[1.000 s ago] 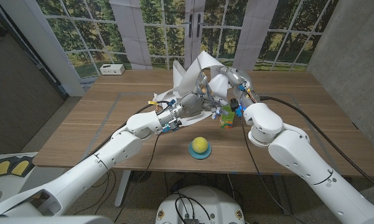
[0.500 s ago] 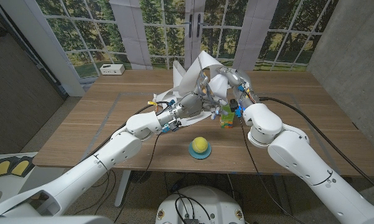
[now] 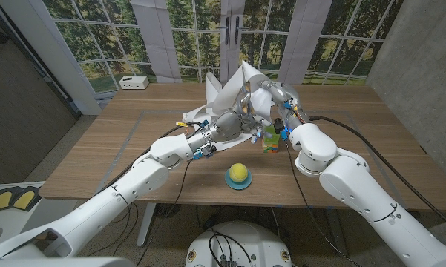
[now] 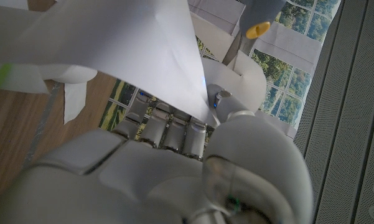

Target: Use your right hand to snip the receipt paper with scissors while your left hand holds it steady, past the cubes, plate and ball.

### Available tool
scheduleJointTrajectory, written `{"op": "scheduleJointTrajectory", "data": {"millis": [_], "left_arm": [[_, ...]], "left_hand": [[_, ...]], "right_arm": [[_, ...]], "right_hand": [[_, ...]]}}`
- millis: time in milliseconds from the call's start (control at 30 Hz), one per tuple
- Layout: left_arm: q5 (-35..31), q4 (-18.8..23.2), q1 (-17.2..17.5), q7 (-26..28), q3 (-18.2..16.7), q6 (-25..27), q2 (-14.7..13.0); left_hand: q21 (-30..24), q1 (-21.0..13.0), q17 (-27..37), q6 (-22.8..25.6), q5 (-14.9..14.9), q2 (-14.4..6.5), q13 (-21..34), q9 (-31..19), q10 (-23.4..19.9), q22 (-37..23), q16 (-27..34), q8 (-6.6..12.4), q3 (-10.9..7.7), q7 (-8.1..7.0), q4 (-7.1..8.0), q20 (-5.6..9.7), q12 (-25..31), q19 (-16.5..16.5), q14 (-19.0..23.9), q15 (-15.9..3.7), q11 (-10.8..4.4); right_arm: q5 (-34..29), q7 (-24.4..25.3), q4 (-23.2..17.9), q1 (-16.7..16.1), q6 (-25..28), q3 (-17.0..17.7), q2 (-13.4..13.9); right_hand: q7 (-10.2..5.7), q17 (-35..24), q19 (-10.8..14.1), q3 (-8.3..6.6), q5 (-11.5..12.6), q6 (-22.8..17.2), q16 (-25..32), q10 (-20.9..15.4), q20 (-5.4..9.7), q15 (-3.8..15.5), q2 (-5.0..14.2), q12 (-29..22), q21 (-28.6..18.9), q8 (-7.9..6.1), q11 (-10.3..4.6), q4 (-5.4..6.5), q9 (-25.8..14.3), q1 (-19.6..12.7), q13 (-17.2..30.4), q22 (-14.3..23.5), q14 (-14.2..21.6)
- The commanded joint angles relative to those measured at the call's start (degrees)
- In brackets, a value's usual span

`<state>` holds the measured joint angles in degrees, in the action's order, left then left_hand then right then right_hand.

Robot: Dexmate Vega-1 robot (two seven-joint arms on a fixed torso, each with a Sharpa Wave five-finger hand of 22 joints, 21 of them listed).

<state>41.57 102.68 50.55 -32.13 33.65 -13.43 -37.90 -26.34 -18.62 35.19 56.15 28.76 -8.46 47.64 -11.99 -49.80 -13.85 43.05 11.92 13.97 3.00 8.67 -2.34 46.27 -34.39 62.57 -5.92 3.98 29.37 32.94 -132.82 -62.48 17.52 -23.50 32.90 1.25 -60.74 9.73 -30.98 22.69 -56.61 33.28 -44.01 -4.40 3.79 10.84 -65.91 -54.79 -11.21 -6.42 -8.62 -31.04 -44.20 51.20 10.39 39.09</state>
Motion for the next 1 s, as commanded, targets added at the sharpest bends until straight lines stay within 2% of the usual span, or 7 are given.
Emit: {"op": "scheduleJointTrajectory", "data": {"millis": [33, 200, 400, 433, 600, 700, 1000], "left_arm": [[0.01, -0.01, 0.12, 0.09, -0.04, -0.34, 0.08], [-0.35, 0.06, 0.11, 0.18, -0.04, -0.5, -0.02], [-0.56, 0.37, 0.51, 0.74, -0.23, -0.9, -0.08], [-0.54, 0.5, 0.61, 0.9, -0.27, -0.84, -0.14], [-1.24, 0.94, 0.88, 1.48, -0.42, -1.13, -0.54], [-1.01, 0.96, 1.48, 1.98, -0.69, -2.03, -0.18], [-1.09, 0.98, 2.1, 2.5, -1.13, -3.44, -0.06]], "left_hand": [[-0.6, -1.29, 0.14, 5.19, -0.62, -1.49, 0.09, -0.11, -5.12, -0.24, 0.42, 0.12, -1.11, 7.86, -0.39, 0.05, 0.31, -0.15, 0.05, -0.17, -4.7], [-0.84, -4.26, 0.74, 4.68, -1.49, -2.81, 0.44, -0.45, -4.74, -0.49, 0.76, 0.17, -3.7, 7.85, -1.3, -0.1, 0.32, -0.05, -0.53, -0.32, -4.62], [-1.44, -14.14, 1.3, 3.9, -4.79, -3.67, 1.38, -1.19, -3.67, -0.99, 1.01, 0.42, -14.74, 7.55, -4.02, -0.48, 0.35, 0.86, -1.44, -0.32, -4.73], [-1.47, -14.89, 1.47, 3.74, -5.06, -3.76, 1.51, -1.23, -3.48, -1.03, 1.09, 0.38, -15.72, 7.64, -4.26, -0.46, 0.35, 0.99, -1.49, -0.38, -4.7], [-3.64, -27.48, 3.2, 2.26, -10.91, -3.89, 2.54, -2.6, -2.15, -2.41, 0.46, 0.38, -36.67, 7.34, -8.56, -0.73, 0.21, 2.63, -2.86, -0.39, -4.89], [-4.3, -28.78, 3.58, 2.17, -11.58, -3.87, 3.7, -2.93, -2.09, -2.75, 0.42, 0.37, -40.02, 6.6, -8.97, -0.56, 0.86, 2.77, -2.48, -1.18, -5.5], [-5.11, -29.25, 4.0, 2.45, -12.68, -3.53, 4.08, -3.42, -2.29, -3.15, 0.37, 0.49, -42.9, 6.52, -8.95, -0.11, 1.12, 2.9, -2.05, -1.36, -5.77]], "right_arm": [[0.1, 0.19, -0.29, 0.02, 0.36, 0.12, 0.05], [0.52, 0.28, -0.37, 0.01, 0.81, 0.32, 0.04], [0.84, 0.44, -0.31, 0.09, 1.18, 0.38, 0.03], [0.85, 0.5, -0.32, 0.12, 1.28, 0.36, 0.03], [1.24, 0.38, -0.14, 0.35, 1.63, 0.36, 0.05], [1.53, 0.52, 0.08, 0.61, 2.04, 0.33, -0.09], [2.27, 0.84, 1.05, 1.26, 2.68, 0.51, -0.28]], "right_hand": [[1.41, -0.09, 0.67, -0.11, 0.37, -1.99, 0.38, -0.46, 0.12, 8.11, -0.01, -0.3, -0.35, -0.24, -0.15, 0.37, -0.07, -0.61, 0.13, 0.2, 0.22], [1.34, 0.07, 0.7, -0.22, 0.48, -1.97, 0.3, -0.57, 0.12, 8.06, -0.08, -0.2, -0.35, -0.23, -0.16, 0.37, -0.07, -0.57, -0.24, 0.2, 0.24], [1.36, 0.15, 0.67, -0.16, 0.51, -2.03, 0.39, -0.56, 0.13, 8.03, -0.09, -0.28, -0.33, -0.23, -0.16, 0.4, -0.01, -0.52, -0.25, 0.2, 0.33], [1.35, 0.17, 0.71, -0.12, 0.5, -2.02, 0.42, -0.61, 0.21, 8.02, -0.08, -0.32, -0.34, -0.23, -0.1, 0.41, -0.02, -0.51, -0.24, 0.2, 0.34], [1.34, 0.2, 0.72, -0.22, 0.59, -2.08, 0.37, -0.56, 0.18, 8.03, -0.09, -0.36, -0.34, -0.2, -0.16, 0.44, 0.08, -0.46, -0.26, 0.2, 0.28], [1.33, 0.24, 0.74, -0.18, 0.59, -2.07, 0.45, -0.52, 0.11, 8.11, -0.1, -0.47, -0.34, -0.18, -0.14, 0.4, 0.11, -0.49, -0.15, 0.2, 0.32], [1.37, 0.13, 0.76, -0.21, 0.68, -2.03, 0.62, -0.41, 0.1, 8.08, -0.09, -0.65, -0.33, -0.16, -0.2, 0.35, 0.16, -0.51, -0.02, 0.2, 0.25]]}}
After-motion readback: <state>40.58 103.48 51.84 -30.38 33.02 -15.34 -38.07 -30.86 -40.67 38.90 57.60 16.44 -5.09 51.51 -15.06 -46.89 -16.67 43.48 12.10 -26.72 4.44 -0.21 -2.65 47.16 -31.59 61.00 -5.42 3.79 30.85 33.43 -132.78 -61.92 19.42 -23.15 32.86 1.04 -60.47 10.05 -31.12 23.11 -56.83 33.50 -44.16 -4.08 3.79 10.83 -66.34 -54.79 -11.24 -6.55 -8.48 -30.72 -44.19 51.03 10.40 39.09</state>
